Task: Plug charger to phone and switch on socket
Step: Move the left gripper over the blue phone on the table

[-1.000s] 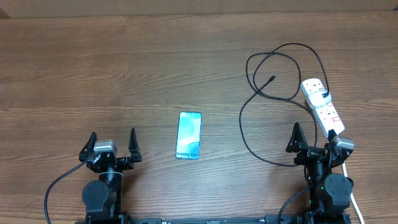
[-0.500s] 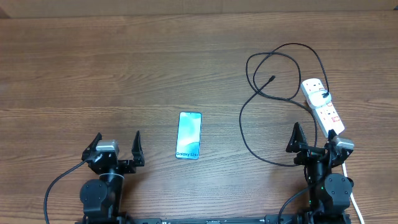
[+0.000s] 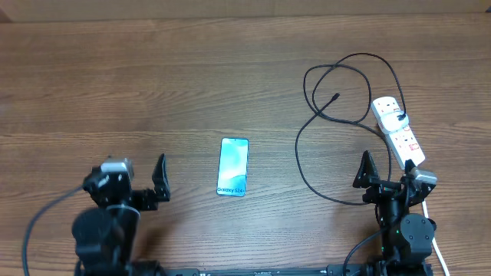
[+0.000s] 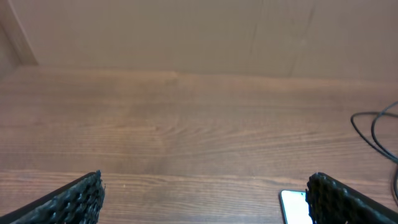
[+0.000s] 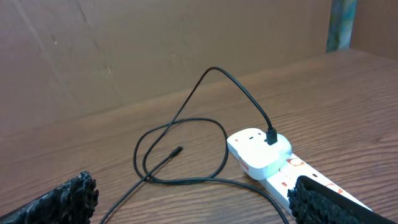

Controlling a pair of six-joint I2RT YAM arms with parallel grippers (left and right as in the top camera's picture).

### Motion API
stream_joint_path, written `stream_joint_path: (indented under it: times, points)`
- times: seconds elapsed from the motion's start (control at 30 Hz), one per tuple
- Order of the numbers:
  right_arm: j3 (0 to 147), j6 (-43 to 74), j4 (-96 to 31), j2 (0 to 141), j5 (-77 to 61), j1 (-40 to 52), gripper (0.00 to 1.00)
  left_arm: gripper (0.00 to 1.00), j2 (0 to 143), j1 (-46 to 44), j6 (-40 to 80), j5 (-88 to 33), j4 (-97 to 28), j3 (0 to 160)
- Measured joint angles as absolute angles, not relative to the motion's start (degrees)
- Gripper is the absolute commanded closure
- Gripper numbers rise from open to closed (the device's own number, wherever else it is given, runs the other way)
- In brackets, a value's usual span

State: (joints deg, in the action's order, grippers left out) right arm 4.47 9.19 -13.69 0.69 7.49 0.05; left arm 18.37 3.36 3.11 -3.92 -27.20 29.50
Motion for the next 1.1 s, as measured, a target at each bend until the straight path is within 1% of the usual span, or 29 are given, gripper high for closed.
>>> stream_joint_path:
  times: [0.27, 0.43, 0.7, 1.1]
  points:
    - [4.5, 9.2, -13.7, 0.7, 7.5, 0.1, 0.00, 0.00, 38.9, 3.4, 3.3, -6.7, -33.9, 46.9]
    - [4.5, 9.2, -13.7, 0.7, 7.5, 0.1, 0.00, 0.00, 48.8, 1.8, 3.3, -9.4, -38.2, 56.7]
    - [4.5, 9.2, -13.7, 0.7, 7.5, 0.0, 0.00, 0.00, 58.6, -7.4, 4.9, -9.4, -39.9, 64.4]
    - [4.5, 9.2, -13.7, 0.7, 7.5, 0.1, 0.00, 0.00, 68.5, -21.1, 14.8, -6.2, -40.8, 65.0]
